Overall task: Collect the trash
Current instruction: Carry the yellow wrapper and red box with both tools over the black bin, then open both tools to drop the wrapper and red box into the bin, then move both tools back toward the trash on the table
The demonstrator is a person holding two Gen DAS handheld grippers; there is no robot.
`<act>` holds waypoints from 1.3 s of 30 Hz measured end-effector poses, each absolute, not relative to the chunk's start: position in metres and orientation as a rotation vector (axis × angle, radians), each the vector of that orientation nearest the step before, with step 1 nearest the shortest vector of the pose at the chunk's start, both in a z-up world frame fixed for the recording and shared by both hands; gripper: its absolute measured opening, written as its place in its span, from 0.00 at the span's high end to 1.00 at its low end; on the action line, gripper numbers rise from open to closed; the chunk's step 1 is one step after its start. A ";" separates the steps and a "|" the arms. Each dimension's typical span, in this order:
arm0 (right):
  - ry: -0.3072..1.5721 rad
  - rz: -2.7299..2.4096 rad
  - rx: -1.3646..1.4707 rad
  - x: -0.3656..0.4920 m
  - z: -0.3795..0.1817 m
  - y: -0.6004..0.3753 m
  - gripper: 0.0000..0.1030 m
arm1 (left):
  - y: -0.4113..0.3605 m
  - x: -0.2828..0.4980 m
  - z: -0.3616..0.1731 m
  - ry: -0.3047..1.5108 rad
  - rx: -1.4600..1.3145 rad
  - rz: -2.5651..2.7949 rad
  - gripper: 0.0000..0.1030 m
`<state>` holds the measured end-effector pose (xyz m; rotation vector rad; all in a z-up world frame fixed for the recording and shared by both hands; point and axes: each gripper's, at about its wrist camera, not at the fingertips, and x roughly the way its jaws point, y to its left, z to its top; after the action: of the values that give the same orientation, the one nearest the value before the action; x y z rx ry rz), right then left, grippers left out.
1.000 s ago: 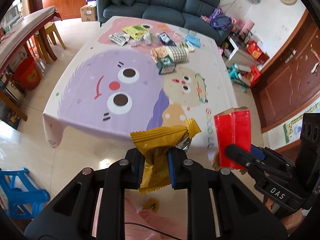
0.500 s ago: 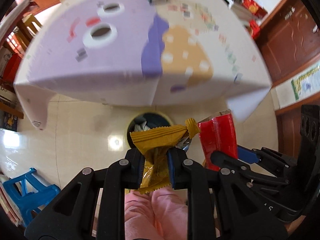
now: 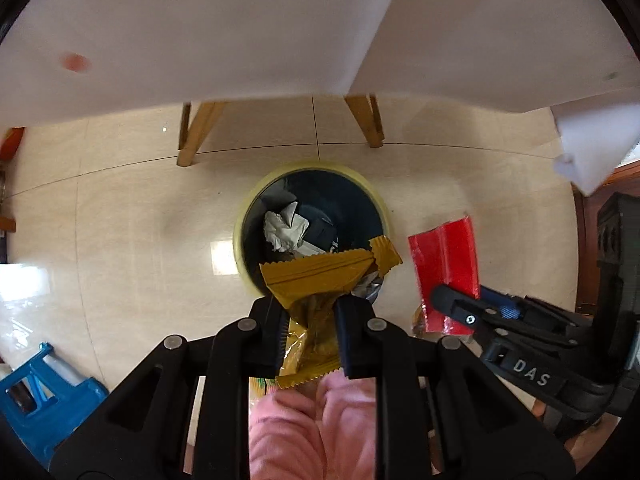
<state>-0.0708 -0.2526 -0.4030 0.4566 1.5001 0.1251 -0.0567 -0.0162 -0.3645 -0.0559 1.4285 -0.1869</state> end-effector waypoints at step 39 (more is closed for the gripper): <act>1.431 0.108 0.413 -0.064 -0.335 -0.222 0.52 | 0.026 -0.066 -0.272 1.362 -0.096 -0.088 0.23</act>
<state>-0.0636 -0.2220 -0.3346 0.4127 1.4308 0.1083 -0.0658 0.0264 -0.2719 -0.0957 1.3617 -0.0880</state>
